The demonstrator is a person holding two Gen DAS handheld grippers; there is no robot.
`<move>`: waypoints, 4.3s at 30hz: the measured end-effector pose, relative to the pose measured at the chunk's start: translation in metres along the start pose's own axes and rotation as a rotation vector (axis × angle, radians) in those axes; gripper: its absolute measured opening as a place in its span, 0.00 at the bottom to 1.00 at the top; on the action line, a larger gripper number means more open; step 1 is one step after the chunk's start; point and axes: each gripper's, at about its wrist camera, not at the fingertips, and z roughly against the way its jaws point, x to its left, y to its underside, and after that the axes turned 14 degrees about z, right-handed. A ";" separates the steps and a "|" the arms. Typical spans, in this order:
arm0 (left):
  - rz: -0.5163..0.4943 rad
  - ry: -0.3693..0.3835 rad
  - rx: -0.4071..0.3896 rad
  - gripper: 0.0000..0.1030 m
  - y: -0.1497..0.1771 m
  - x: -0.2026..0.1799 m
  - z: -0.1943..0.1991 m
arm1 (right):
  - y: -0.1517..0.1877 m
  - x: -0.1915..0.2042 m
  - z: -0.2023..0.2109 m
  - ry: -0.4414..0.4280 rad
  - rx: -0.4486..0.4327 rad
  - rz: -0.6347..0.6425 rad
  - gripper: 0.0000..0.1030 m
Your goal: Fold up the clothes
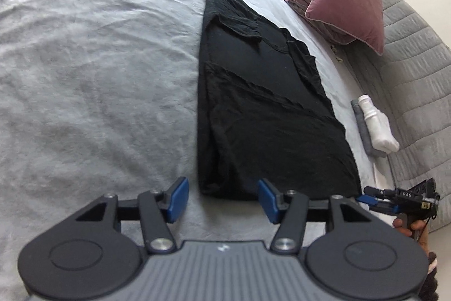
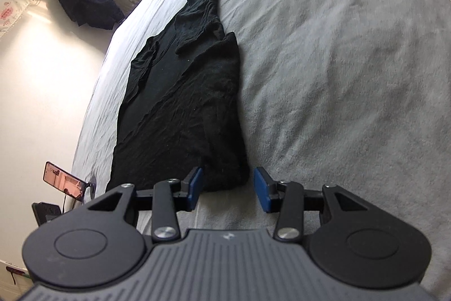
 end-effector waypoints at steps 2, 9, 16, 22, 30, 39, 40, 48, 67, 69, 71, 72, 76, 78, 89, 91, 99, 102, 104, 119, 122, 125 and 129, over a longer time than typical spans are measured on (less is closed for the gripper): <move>0.022 0.025 0.006 0.54 -0.002 0.004 -0.001 | 0.001 -0.002 0.002 -0.005 0.007 0.009 0.44; 0.074 0.125 0.042 0.53 -0.011 0.017 -0.009 | 0.002 -0.009 -0.013 -0.079 0.011 -0.039 0.44; 0.094 0.189 0.037 0.53 -0.010 0.019 -0.017 | 0.000 -0.003 -0.024 -0.101 -0.015 -0.010 0.44; 0.146 0.164 0.009 0.06 -0.005 0.026 -0.024 | 0.005 0.000 -0.027 -0.098 -0.058 0.015 0.13; 0.139 0.195 0.020 0.04 0.006 0.015 -0.008 | 0.010 0.007 -0.013 -0.173 -0.100 -0.007 0.09; 0.137 0.211 0.017 0.04 0.018 0.023 0.024 | 0.014 0.003 0.013 -0.195 -0.136 -0.014 0.08; 0.137 0.215 0.022 0.04 0.021 0.025 0.028 | 0.015 0.001 0.018 -0.199 -0.143 -0.017 0.08; 0.056 0.195 0.116 0.04 0.052 0.031 0.041 | 0.033 -0.006 0.042 -0.185 -0.064 0.025 0.08; 0.125 0.342 0.036 0.05 0.035 0.032 0.037 | 0.015 0.000 0.047 -0.267 -0.123 0.017 0.09; 0.142 0.368 -0.002 0.05 0.028 0.029 0.039 | 0.005 0.004 0.046 -0.275 -0.166 0.015 0.09; 0.157 0.386 -0.033 0.05 0.020 0.024 0.038 | -0.006 0.009 0.044 -0.279 -0.205 0.013 0.09; 0.160 0.387 -0.046 0.05 0.016 0.021 0.038 | -0.012 0.011 0.042 -0.279 -0.222 0.014 0.09; 0.172 0.391 -0.106 0.05 -0.004 0.009 0.035 | -0.036 0.020 0.031 -0.270 -0.277 0.018 0.09; 0.187 0.392 -0.132 0.05 -0.015 0.006 0.034 | -0.048 0.022 0.024 -0.260 -0.291 0.021 0.09; 0.354 0.355 -0.184 0.05 -0.063 0.008 -0.015 | -0.083 0.004 -0.020 -0.204 -0.341 -0.089 0.10; 0.374 0.344 -0.190 0.05 -0.068 0.009 -0.023 | -0.085 0.000 -0.029 -0.193 -0.340 -0.112 0.10; 0.431 0.328 -0.255 0.05 -0.078 0.014 -0.047 | -0.084 -0.021 -0.056 -0.132 -0.343 -0.194 0.14; 0.472 0.375 -0.294 0.05 -0.077 0.014 -0.049 | -0.079 -0.028 -0.050 -0.149 -0.417 -0.252 0.16; 0.457 0.394 -0.314 0.06 -0.077 0.009 -0.046 | -0.078 -0.024 -0.040 -0.145 -0.451 -0.234 0.16; -0.118 -0.125 -0.301 0.60 -0.078 -0.047 -0.023 | -0.086 0.068 -0.031 0.328 -0.249 0.654 0.43; -0.331 -0.170 -0.260 0.64 -0.075 -0.061 -0.027 | -0.077 0.084 -0.048 0.317 -0.183 0.832 0.47; -0.449 -0.182 -0.256 0.64 -0.076 -0.069 -0.041 | -0.064 0.091 -0.066 0.301 -0.117 0.978 0.49; -0.503 -0.147 -0.269 0.64 -0.082 -0.070 -0.057 | -0.051 0.097 -0.091 0.329 -0.037 1.141 0.49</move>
